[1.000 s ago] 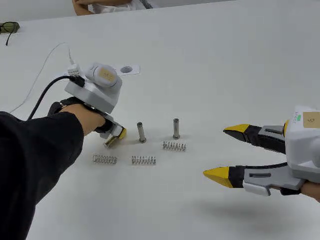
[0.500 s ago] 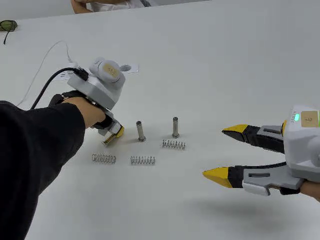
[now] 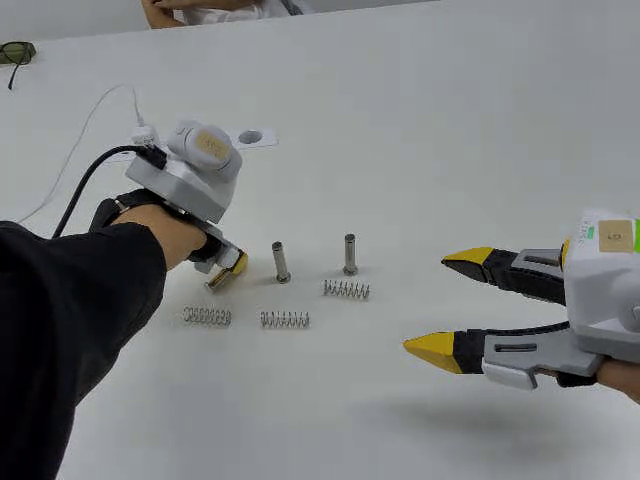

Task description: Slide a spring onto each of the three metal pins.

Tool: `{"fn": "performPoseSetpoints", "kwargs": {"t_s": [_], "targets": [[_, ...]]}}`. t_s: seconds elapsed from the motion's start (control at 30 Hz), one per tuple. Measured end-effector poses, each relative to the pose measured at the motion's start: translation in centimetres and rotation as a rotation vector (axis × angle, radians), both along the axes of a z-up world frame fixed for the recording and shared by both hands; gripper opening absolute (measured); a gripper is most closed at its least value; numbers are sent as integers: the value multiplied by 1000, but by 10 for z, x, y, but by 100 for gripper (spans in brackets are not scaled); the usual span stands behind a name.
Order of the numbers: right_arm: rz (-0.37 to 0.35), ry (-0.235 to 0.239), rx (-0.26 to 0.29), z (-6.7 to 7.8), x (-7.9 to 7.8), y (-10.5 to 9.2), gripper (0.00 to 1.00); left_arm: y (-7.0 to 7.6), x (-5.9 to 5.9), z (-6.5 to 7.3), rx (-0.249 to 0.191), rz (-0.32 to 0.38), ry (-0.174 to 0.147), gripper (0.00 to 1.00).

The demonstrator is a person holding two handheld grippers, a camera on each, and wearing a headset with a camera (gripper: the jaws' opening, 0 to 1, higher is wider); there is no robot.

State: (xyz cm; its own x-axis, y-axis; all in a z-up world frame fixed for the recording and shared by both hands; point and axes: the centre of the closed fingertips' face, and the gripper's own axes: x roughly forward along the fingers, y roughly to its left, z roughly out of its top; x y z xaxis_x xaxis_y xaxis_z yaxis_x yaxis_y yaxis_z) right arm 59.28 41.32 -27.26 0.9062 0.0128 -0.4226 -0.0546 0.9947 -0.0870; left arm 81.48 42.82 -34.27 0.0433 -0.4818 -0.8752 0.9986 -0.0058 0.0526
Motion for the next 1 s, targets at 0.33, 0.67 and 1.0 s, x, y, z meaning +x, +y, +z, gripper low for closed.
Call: {"fn": "performPoseSetpoints", "kwargs": {"t_s": [0.33, 0.67, 1.0], "targets": [[8, 0, -3, 0, 1, 2, 59, 3, 0, 16, -55, 22, 20, 7], [25, 8, -16, 0, 3, 7, 59, 12, 3, 28, -105, 54, 23, 7], [40, 18, -33, -1, 3, 10, 59, 21, 3, 35, -158, 85, 31, 7]]}}
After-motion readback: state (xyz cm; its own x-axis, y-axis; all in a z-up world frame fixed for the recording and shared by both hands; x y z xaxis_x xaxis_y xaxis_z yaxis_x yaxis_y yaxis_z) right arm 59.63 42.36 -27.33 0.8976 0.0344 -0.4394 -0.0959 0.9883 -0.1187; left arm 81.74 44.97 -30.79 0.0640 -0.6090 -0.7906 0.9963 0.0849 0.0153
